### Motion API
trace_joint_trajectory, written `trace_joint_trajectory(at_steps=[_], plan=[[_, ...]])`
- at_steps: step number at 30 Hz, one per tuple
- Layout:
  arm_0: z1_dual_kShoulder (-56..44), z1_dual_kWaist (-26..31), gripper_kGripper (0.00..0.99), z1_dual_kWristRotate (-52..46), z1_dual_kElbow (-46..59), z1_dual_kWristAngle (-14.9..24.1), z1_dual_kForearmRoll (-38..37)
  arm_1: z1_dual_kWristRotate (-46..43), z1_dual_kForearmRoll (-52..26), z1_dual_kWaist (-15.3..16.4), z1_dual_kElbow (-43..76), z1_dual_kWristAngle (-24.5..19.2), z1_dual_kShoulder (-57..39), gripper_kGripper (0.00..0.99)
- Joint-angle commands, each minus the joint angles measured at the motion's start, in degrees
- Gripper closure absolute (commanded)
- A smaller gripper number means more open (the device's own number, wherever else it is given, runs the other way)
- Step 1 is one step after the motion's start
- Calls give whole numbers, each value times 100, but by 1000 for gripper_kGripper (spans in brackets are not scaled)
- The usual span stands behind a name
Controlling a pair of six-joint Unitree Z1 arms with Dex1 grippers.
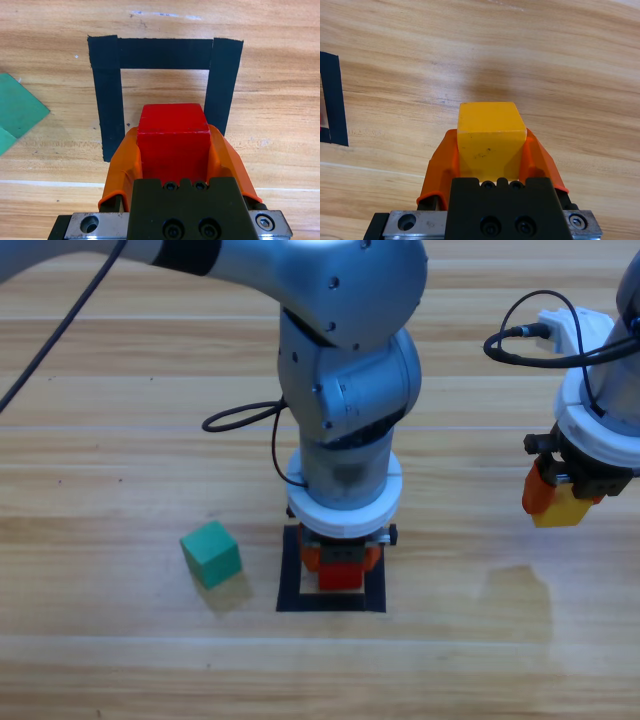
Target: Stack the blocks in the rectangular block: red at the bottom, yellow in the middle, green on top
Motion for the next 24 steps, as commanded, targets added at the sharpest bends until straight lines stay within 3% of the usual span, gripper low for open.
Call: trace_joint_trajectory(at_steps=[1, 5, 24], plan=[[252, 157, 990, 71, 110, 85, -64, 26, -48, -121, -14, 47, 158, 738], [261, 175, 990, 80, 137, 85, -73, 35, -48, -121, -14, -155, 132, 738], [243, 184, 990, 159, 374, 76, -302, 237, 347, -121, -533, -217, 352, 738]])
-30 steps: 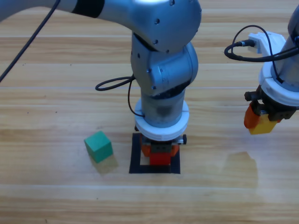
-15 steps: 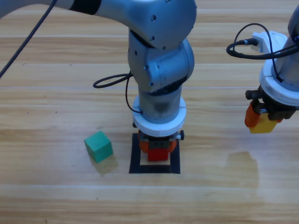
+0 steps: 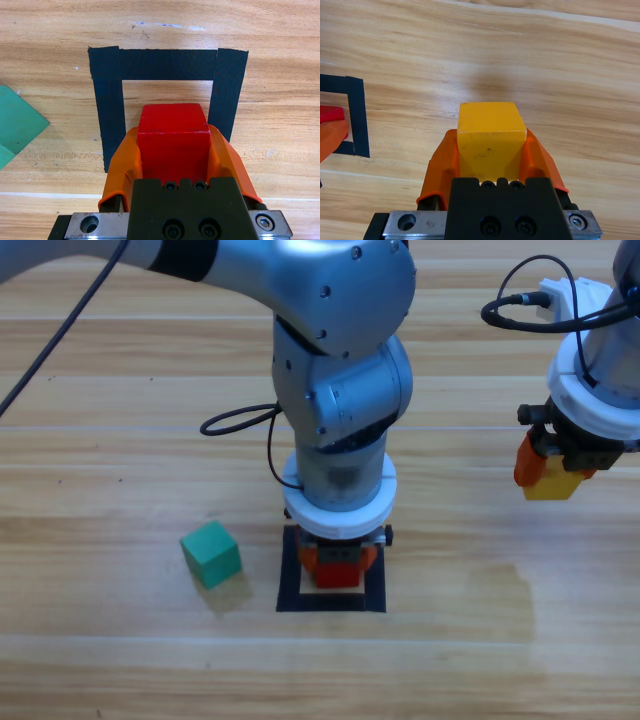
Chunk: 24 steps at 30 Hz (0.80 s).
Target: Stack the blocks in the rectangular block: red at the bottom, yellow in the middle, green on top
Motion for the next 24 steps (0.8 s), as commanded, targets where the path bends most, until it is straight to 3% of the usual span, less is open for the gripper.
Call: trace_joint_trajectory(at_steps=[1, 8, 10, 17, 20, 24], plan=[[243, 109, 990, 69, 166, 63, -29, 12, 167, -121, -121, -111, 350, 740], [217, 109, 990, 78, 236, 90, -29, 30, 185, -121, -112, -102, 323, 772], [199, 109, 932, 78, 219, 90, -29, 30, 185, -121, -112, -75, 315, 809], [138, 109, 157, 43, 148, 125, -21, 109, 185, -121, -112, -40, 359, 815], [76, 109, 8, 51, 184, 151, 6, 109, 185, -121, -103, -32, 367, 814], [24, 109, 1, 78, 210, 160, 6, 188, 229, -121, -130, -32, 332, 814]])
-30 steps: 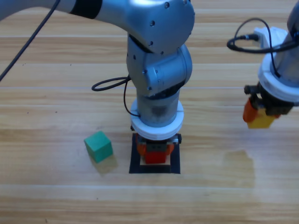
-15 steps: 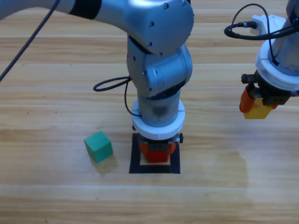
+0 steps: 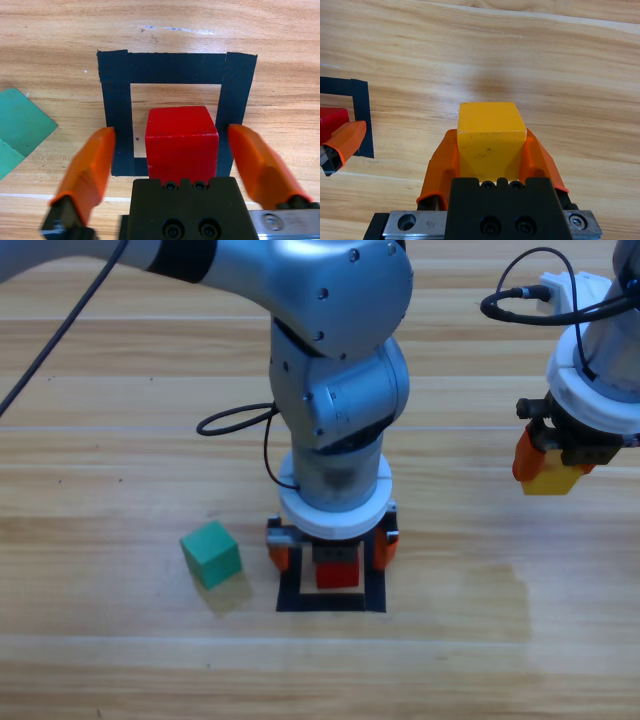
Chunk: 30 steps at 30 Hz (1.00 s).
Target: Stack the blocks in the rectangular block: red at the bottom, yellow in the middle, green on top
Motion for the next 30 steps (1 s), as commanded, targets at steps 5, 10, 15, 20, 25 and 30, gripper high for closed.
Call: trace_joint_trajectory(at_steps=[5, 10, 15, 20, 25, 30], plan=[[4, 92, 4, 19, 160, 76, 16, 316, 415, -121, -210, -23, 249, 814], [-286, 92, 1, 107, -156, 137, 253, 492, 626, -95, -412, -23, 249, 814], [-559, 92, 0, 239, -1791, 366, 1677, 606, 793, 2, -623, 12, 276, 812], [-1394, 92, 0, 274, -1958, 550, 2222, 703, 863, 90, -755, 74, 329, 814], [-2325, 171, 0, 441, -833, 875, 2213, 817, 1180, 406, -1221, 91, 759, 812], [-3257, 540, 8, 1276, 230, 1025, 2099, 905, 1382, 688, -1722, 188, 1164, 812]])
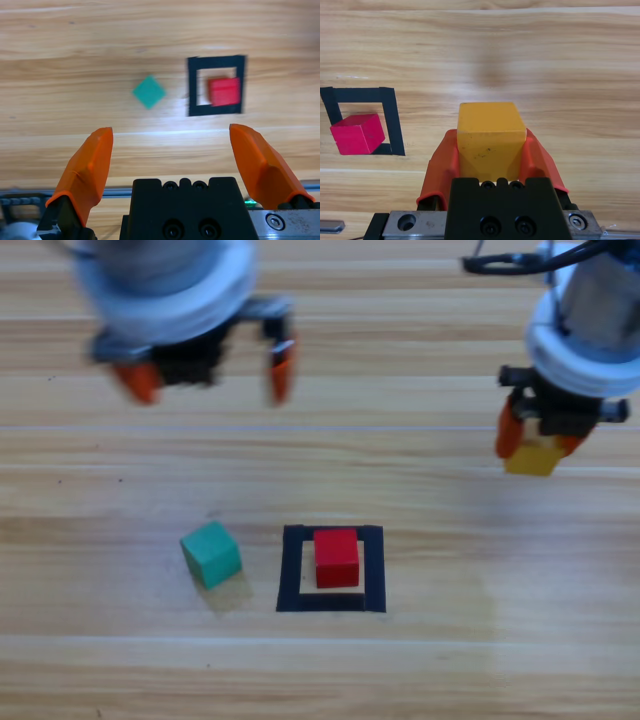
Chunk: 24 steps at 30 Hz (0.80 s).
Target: Stack the blocks in the rectangular block: red at the bottom, yellow in the middle, green on top
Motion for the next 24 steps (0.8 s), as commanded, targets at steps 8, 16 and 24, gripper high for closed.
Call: trace_joint_trajectory(at_steps=[8, 16, 24], plan=[[-1688, 1279, 19, 2476, 1453, 42, -193, 212, 660, 936, -1422, 201, 1346, 812], [-2110, 1420, 31, 2933, 2059, -398, -369, 318, 1372, 1314, -2802, 210, 2075, 812], [-2408, 1420, 31, 3100, 2780, -503, -826, 406, 1416, 1577, -3154, 210, 2356, 812]])
